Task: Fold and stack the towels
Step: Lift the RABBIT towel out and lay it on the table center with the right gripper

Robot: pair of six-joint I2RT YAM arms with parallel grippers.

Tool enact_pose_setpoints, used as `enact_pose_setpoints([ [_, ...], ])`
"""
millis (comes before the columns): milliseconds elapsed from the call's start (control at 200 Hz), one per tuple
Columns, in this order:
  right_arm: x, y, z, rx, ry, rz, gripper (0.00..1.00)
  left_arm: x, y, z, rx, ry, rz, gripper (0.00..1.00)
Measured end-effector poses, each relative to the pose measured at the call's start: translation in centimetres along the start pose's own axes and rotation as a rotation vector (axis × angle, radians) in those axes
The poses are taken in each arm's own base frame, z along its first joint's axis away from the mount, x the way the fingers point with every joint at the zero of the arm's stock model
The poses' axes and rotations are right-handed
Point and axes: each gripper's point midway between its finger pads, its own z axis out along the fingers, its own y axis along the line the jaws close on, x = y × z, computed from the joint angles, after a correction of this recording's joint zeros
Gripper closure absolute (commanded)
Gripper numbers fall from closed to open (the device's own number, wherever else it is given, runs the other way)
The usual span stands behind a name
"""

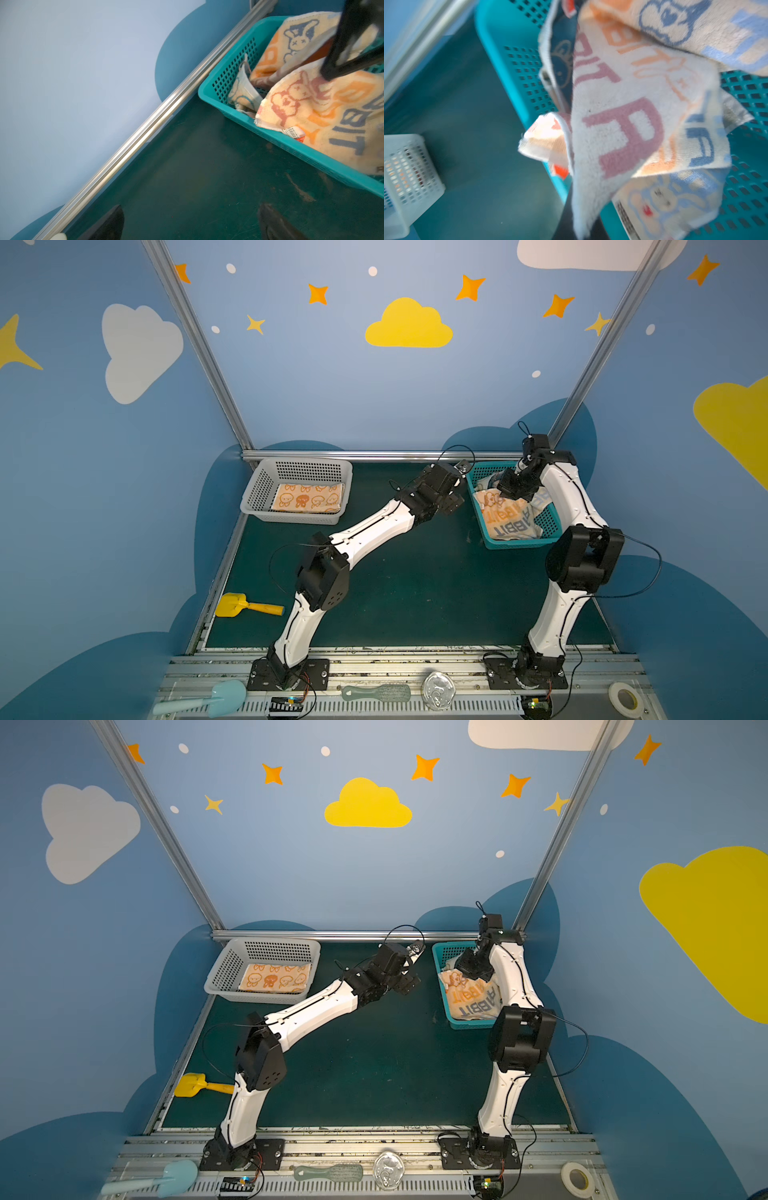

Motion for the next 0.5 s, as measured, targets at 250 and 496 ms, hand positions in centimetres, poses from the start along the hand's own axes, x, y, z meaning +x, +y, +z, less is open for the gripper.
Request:
enact_pose_setpoints([
  [250, 0.1, 6.0, -4.5, -0.082, -0.081, -0.137, 1.00, 1.4, 6.4, -2.1, -0.033, 0.074, -0.235, 0.00],
  [496, 5.6, 17.5, -10.7, -0.277, -0.211, -0.435, 1.00, 5.2, 11.9, -6.7, -0.070, 0.119, -0.455, 0.00],
])
